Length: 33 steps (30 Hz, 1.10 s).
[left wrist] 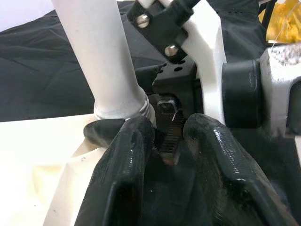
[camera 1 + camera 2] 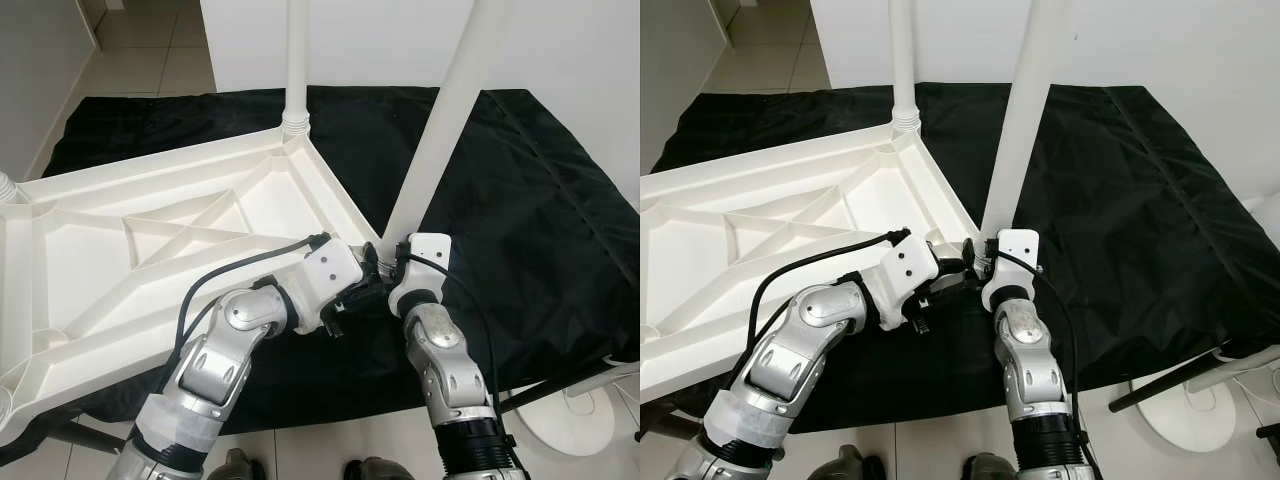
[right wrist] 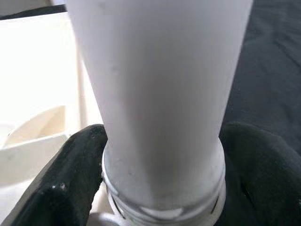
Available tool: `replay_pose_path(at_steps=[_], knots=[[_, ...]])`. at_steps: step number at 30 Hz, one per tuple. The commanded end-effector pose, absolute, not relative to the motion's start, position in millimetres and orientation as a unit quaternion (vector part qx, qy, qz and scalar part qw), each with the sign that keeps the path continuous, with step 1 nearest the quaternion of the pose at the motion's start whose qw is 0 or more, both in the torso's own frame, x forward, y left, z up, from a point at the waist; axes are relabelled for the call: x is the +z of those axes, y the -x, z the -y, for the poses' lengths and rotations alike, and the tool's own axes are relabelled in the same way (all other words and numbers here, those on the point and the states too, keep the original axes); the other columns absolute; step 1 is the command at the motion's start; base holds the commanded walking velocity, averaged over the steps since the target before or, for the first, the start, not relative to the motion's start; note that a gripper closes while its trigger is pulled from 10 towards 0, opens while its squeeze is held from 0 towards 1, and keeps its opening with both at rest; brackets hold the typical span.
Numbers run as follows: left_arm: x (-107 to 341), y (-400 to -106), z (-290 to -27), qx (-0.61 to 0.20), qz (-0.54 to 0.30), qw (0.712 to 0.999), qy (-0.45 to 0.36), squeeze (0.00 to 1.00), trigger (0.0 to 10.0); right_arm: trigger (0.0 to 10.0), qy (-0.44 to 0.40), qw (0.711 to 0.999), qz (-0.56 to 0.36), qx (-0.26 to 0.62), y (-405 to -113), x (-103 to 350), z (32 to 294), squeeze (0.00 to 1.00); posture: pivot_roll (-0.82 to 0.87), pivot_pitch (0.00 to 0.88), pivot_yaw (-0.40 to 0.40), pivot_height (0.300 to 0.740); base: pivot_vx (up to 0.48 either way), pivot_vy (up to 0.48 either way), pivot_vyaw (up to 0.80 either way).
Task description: Building children table
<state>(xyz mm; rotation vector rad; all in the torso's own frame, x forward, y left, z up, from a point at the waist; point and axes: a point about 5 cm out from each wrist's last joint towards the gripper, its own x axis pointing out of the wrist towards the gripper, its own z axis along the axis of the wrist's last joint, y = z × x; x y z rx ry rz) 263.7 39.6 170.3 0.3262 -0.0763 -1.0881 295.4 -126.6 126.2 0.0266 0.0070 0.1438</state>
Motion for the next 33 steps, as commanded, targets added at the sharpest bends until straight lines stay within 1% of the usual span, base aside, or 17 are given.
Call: replay_pose_path(at_steps=[1, 3, 5, 6, 7, 9, 16, 19, 21, 22, 26, 29, 33], knots=[[171, -268, -43, -0.478, 0.04, 0.865, -0.149, 0.0, 10.0, 10.0, -0.016, 0.996, -0.008, 0.088, -293, 123, 127, 0.0, -0.15, 0.062, 0.009, 0.74, 0.0, 0.0, 0.0], [171, -263, -43, -0.509, 0.038, 0.849, -0.141, 0.0, 10.0, 10.0, 0.017, 0.983, 0.015, 0.181, -292, 133, 137, 0.0, -0.15, 0.059, 0.016, 0.74, 0.0, 0.0, 0.0], [171, -263, -43, -0.509, 0.038, 0.849, -0.141, 0.0, 10.0, 10.0, 0.017, 0.983, 0.015, 0.181, -292, 133, 137, 0.0, -0.15, 0.059, 0.016, 0.74, 0.0, 0.0, 0.0], [172, -264, -43, -0.511, 0.039, 0.847, -0.145, 0.0, 10.0, 10.0, 0.029, 0.975, 0.023, 0.22, -293, 137, 144, 0.0, -0.13, 0.056, 0.023, 0.74, 0.0, 0.0, 0.0], [172, -264, -43, -0.511, 0.039, 0.847, -0.145, 0.0, 10.0, 10.0, 0.029, 0.975, 0.023, 0.22, -293, 137, 144, 0.0, -0.13, 0.056, 0.023, 0.74, 0.0, 0.0, 0.0], [174, -267, -44, -0.504, 0.043, 0.849, -0.153, 0.0, 10.0, 10.0, 0.049, 0.962, 0.031, 0.266, -299, 143, 155, 0.0, -0.12, 0.05, 0.029, 0.74, 0.0, 0.0, 0.0], [176, -268, -45, -0.502, 0.045, 0.849, -0.156, 0.0, 10.0, 10.0, 0.07, 0.952, 0.037, 0.297, -306, 150, 157, 0.0, -0.11, 0.038, 0.028, 0.74, 0.0, 0.0, 0.0], [177, -269, -45, -0.501, 0.046, 0.85, -0.16, 0.0, 10.0, 10.0, 0.087, 0.944, 0.04, 0.317, -311, 153, 155, 0.0, -0.1, 0.031, 0.034, 0.74, 0.0, 0.0, 0.0], [179, -269, -45, -0.502, 0.047, 0.849, -0.159, 0.0, 10.0, 10.0, 0.1, 0.932, 0.04, 0.347, -314, 155, 155, 0.0, -0.1, 0.03, 0.036, 0.74, 0.0, 0.0, 0.0], [179, -269, -45, -0.502, 0.047, 0.849, -0.159, 0.0, 10.0, 10.0, 0.1, 0.932, 0.04, 0.347, -314, 155, 155, 0.0, -0.1, 0.03, 0.036, 0.74, 0.0, 0.0, 0.0], [180, -270, -45, -0.507, 0.049, 0.845, -0.162, 0.0, 10.0, 10.0, 0.12, 0.919, 0.032, 0.375, -321, 154, 160, 0.0, -0.1, 0.028, 0.051, 0.74, 0.0, 0.0, 0.0], [180, -270, -45, -0.508, 0.049, 0.844, -0.164, 0.0, 10.0, 10.0, 0.127, 0.917, 0.029, 0.377, -324, 153, 161, 0.0, -0.1, 0.028, 0.051, 0.74, 0.0, 0.0, 0.0], [182, -272, -44, -0.513, 0.05, 0.841, -0.165, 0.0, 10.0, 10.0, 0.136, 0.912, 0.003, 0.386, -335, 145, 165, 0.0, -0.11, 0.027, 0.063, 0.74, 0.0, 0.0, 0.0]])
